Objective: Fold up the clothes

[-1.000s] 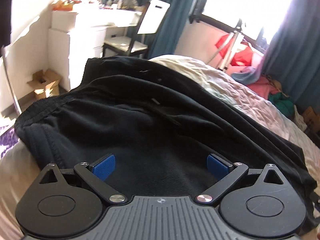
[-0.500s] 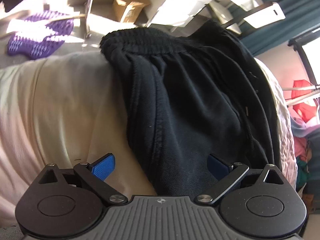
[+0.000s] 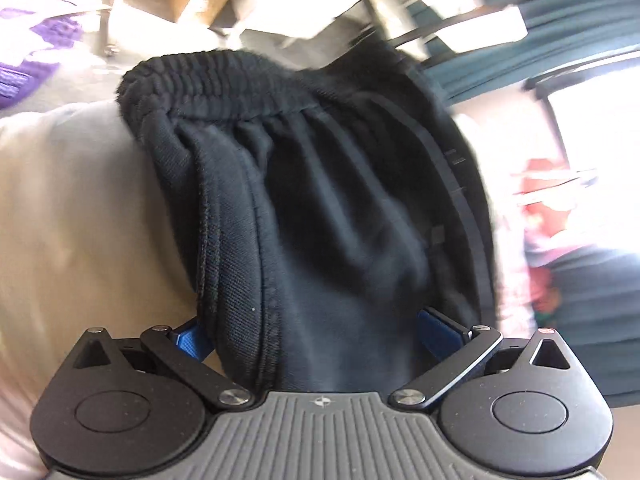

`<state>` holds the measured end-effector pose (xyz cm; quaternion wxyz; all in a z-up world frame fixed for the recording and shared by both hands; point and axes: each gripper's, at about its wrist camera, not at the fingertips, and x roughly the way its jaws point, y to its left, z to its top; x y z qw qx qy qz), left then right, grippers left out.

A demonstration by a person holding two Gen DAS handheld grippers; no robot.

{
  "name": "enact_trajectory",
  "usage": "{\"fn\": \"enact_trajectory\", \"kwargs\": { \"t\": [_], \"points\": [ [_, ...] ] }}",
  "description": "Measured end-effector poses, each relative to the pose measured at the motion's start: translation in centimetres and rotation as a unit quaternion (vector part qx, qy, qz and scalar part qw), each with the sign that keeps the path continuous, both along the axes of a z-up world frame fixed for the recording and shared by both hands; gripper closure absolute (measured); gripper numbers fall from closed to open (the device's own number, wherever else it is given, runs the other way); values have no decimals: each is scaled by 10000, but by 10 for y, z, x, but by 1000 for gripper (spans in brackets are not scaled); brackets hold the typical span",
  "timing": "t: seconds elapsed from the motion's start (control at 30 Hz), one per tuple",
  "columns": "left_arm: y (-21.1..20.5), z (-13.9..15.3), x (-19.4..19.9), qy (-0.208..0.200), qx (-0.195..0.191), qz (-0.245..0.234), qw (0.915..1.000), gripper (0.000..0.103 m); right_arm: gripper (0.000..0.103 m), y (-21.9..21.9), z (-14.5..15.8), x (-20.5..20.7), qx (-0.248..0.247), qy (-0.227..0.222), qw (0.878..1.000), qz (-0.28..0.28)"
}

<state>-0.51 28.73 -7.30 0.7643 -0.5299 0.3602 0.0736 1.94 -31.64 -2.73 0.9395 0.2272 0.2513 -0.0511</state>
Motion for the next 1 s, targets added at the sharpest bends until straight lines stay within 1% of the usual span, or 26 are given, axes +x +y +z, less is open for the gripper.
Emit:
{"fn": "enact_trajectory", "kwargs": {
  "t": [0.07, 0.17, 0.2, 0.3, 0.37, 0.4, 0.47, 0.53, 0.63, 0.73, 0.8, 0.87, 0.9, 0.97, 1.0],
  "points": [
    [4, 8, -10, -627, -298, -11, 9976, 2, 31, -5, 0, -1, 121, -24, 9999, -49],
    [3, 19, -16, -1033, -312, -35, 9942, 2, 31, -17, 0, -3, 353, -51, 9993, -151],
    [3, 19, -17, -1002, -300, -32, 9945, 2, 31, -22, 0, -3, 444, -57, 9988, -201],
    [2, 8, -13, -279, -330, -2, 9991, 2, 31, -47, 0, -5, 790, -89, 9955, -521],
    [7, -1, -15, 188, -382, 179, 9989, 3, 31, -72, -2, -10, 1147, -107, 9896, -861],
    [10, -6, -16, 406, -388, 288, 9980, 5, 31, -86, -5, -15, 1411, -132, 9839, -1093],
    [14, -11, -19, 612, -453, 435, 9962, 13, 29, -113, -13, -25, 1888, -170, 9696, -1545],
    [16, -16, -23, 624, -560, 616, 9946, 15, 29, -140, -25, -37, 2309, -160, 9512, -2042],
    [22, -15, -30, 438, -609, 793, 9940, 16, 29, -172, -49, -52, 2803, -96, 9220, -2668],
    [23, -13, -32, 258, -617, 764, 9948, 16, 29, -191, -72, -43, 3035, 275, 9027, -3036],
    [23, -12, -34, 139, -621, 735, 9953, 16, 29, -202, -88, -35, 3282, 467, 8872, -3208],
    [24, -11, -35, 20, -625, 706, 9955, 16, 29, -209, -97, -25, 3334, 609, 8778, -3385],
    [24, -10, -36, -39, -627, 692, 9956, 16, 30, -210, -98, -21, 3268, 645, 8784, -3427],
    [25, -9, -37, -158, -630, 663, 9957, 16, 31, -209, -101, -13, 3315, 486, 8824, -3304],
    [24, -10, -37, -158, -661, 665, 9955, 16, 39, -209, -102, -9, 3337, 406, 8843, -3241]
  ]
}}
